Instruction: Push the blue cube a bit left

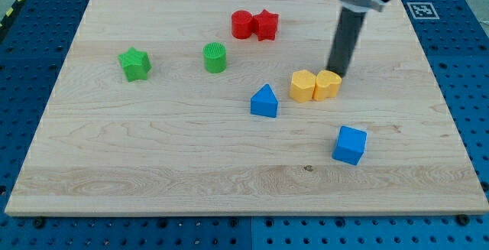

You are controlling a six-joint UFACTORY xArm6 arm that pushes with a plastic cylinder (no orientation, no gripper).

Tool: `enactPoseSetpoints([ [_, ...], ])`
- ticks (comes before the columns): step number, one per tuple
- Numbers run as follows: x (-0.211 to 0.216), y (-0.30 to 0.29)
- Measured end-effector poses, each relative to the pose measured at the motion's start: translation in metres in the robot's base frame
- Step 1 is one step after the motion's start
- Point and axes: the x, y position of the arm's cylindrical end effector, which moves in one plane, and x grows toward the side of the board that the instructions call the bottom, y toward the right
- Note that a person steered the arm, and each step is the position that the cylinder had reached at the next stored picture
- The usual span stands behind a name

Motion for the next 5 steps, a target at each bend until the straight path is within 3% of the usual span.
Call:
enactPoseSetpoints([
  [2, 0.026, 0.055],
  [4, 0.121, 0.055],
  [5, 0.138, 0.037],
])
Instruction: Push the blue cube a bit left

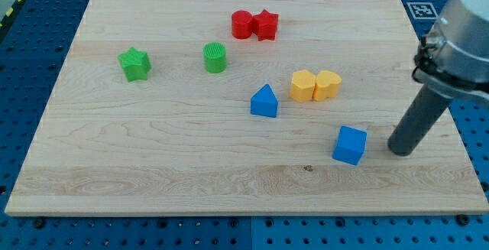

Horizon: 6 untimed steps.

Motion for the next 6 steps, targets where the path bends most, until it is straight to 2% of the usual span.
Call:
enactPoseSetpoints([
  [6, 0.002, -0.047],
])
